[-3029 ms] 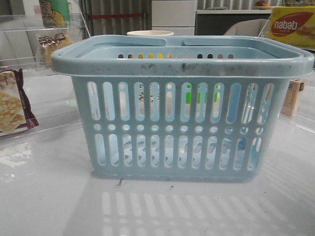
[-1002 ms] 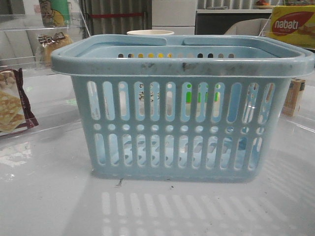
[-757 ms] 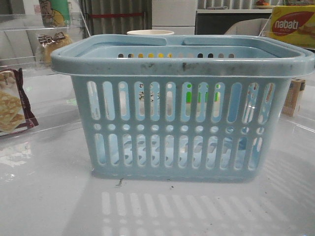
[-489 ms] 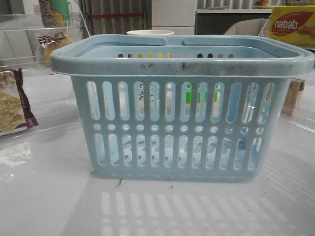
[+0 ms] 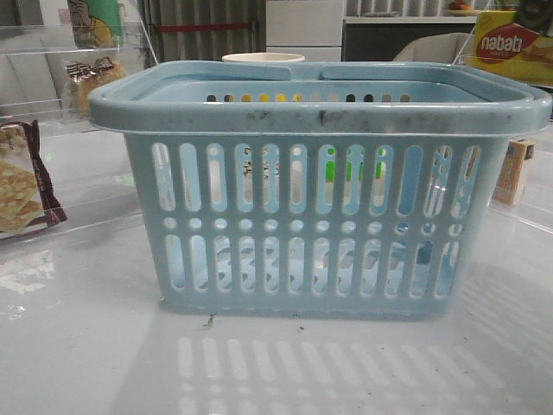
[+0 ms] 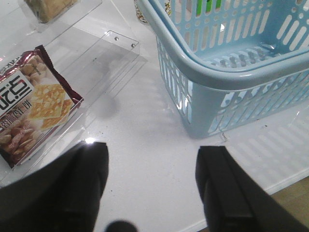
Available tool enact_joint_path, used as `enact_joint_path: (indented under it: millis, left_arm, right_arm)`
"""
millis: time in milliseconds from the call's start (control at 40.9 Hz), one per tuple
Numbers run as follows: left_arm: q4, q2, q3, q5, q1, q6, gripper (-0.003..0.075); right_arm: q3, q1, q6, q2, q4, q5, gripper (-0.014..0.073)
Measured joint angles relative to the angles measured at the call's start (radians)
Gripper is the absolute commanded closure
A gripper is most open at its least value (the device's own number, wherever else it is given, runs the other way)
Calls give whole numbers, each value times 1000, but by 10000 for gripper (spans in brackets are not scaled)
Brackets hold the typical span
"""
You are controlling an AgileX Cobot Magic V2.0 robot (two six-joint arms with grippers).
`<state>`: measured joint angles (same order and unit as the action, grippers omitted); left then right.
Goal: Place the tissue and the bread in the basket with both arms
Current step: 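Carry the tissue pack over the basket and lower it inside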
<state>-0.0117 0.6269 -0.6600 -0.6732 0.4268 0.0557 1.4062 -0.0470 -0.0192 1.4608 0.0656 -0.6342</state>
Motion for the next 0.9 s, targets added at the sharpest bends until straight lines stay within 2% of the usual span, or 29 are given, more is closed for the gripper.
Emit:
enact_joint_path:
  millis: [318,537,586,757,904]
  left_arm:
    - [0,0,0,0,0,0,267]
    - [0,0,0,0,0,0,267]
    - [0,0,0,0,0,0,266]
    - [0,0,0,0,0,0,267]
    - [0,0,0,0,0,0,267]
  right_arm:
    - [2,-322,-2,43,24,-44,379]
    - [2,-405,-2,158,24,-65,362]
    - [2,-412,-2,181,24,-70,321]
    - [2,-416,-2,258,26,-81,86]
    - [2,-416,-2,265,26,-83,61]
